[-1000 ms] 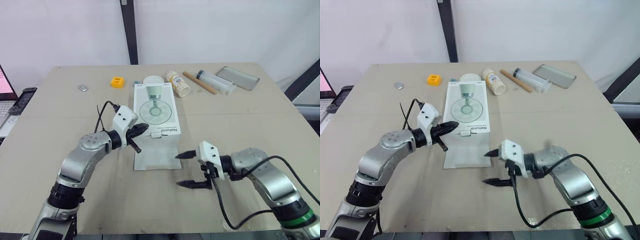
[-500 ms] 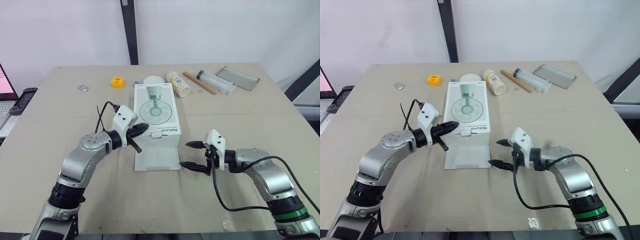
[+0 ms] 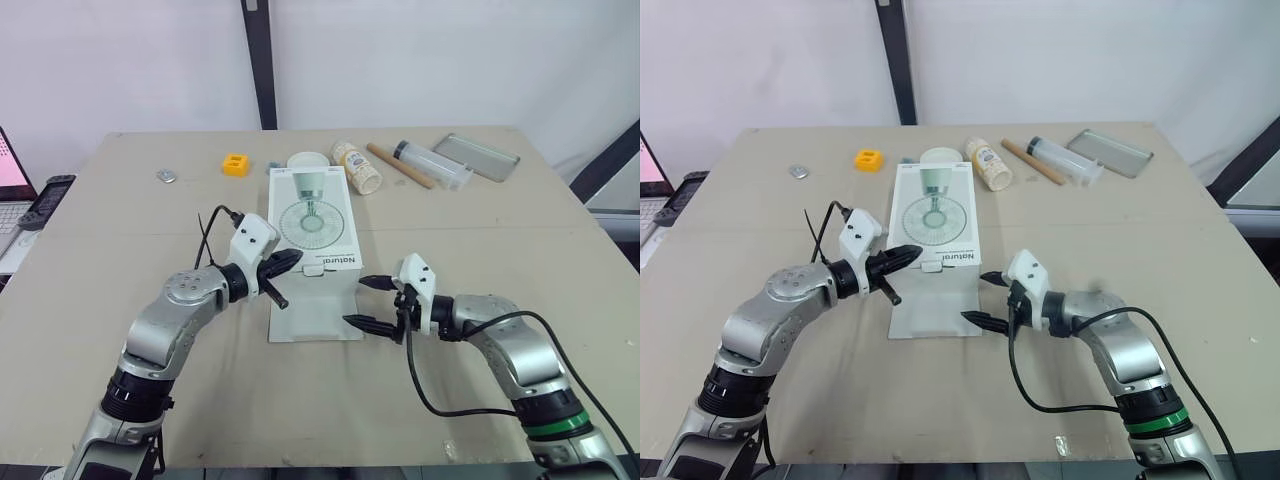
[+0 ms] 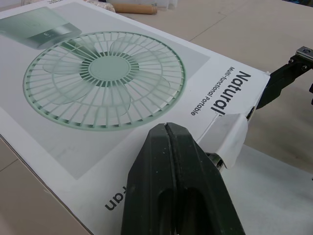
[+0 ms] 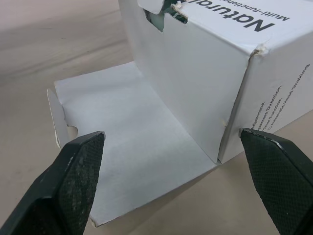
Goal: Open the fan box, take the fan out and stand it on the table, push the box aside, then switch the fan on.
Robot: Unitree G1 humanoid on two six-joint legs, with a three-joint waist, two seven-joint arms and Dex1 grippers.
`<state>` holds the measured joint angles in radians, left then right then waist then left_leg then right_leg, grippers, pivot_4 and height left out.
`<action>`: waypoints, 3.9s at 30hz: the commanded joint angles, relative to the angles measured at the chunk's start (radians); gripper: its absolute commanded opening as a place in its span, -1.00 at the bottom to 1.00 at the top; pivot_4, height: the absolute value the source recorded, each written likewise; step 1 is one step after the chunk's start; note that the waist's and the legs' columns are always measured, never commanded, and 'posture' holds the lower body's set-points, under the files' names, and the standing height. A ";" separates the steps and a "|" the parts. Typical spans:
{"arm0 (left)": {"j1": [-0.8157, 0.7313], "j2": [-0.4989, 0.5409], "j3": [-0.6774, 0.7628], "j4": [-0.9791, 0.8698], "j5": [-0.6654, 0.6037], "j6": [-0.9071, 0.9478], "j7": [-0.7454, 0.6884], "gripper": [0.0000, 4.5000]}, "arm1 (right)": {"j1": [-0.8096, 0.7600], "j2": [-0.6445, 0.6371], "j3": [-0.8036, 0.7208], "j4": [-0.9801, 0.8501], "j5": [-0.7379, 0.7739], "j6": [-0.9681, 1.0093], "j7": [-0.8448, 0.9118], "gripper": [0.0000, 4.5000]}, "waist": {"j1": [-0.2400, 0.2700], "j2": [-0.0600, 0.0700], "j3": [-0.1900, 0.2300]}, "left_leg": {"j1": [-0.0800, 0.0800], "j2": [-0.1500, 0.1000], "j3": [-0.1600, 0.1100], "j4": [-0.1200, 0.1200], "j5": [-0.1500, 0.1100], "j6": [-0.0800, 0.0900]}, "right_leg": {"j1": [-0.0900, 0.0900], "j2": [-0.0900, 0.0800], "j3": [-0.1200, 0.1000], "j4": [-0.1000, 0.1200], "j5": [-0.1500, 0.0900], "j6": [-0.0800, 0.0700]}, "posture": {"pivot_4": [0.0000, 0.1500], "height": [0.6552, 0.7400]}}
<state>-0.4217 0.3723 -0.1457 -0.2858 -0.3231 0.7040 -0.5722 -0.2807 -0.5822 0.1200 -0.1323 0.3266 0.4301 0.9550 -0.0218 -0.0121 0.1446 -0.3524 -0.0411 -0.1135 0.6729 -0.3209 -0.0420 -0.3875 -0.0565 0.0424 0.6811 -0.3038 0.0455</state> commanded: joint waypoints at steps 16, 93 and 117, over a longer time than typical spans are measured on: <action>0.015 -0.006 -0.026 0.042 0.007 0.042 0.007 -0.99 | 0.031 -0.022 -0.002 -0.098 0.045 0.042 0.036 1.00 | 0.000 0.000 0.000 | 0.000 0.000 0.000 0.000 0.000 0.000 | 0.000 0.000 0.000 0.000 0.000 0.000 | 1.00 1.00; -0.038 0.089 0.070 0.049 -0.051 0.060 -0.050 -0.99 | 0.097 -0.053 -0.103 -0.272 0.300 0.200 0.040 1.00 | -0.001 -0.001 0.001 | 0.000 0.000 0.000 0.000 0.000 0.000 | -0.001 0.001 -0.001 0.000 0.000 0.000 | 1.00 1.00; -0.031 0.164 0.216 0.017 -0.147 0.021 -0.136 -0.99 | 0.061 -0.050 -0.143 -0.297 0.385 0.195 0.033 1.00 | -0.001 -0.008 0.005 | -0.003 0.000 -0.001 0.000 0.000 0.000 | -0.004 0.000 -0.002 0.000 0.000 0.000 | 1.00 1.00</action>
<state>-0.4536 0.5201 0.0247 -0.2359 -0.4448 0.7460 -0.6884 -0.2012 -0.6306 0.0119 -0.3997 0.6793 0.6270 0.9867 -0.0231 -0.0197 0.1497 -0.3560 -0.0407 -0.1142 0.6727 -0.3210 -0.0418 -0.3919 -0.0569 0.0406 0.6810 -0.3038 0.0454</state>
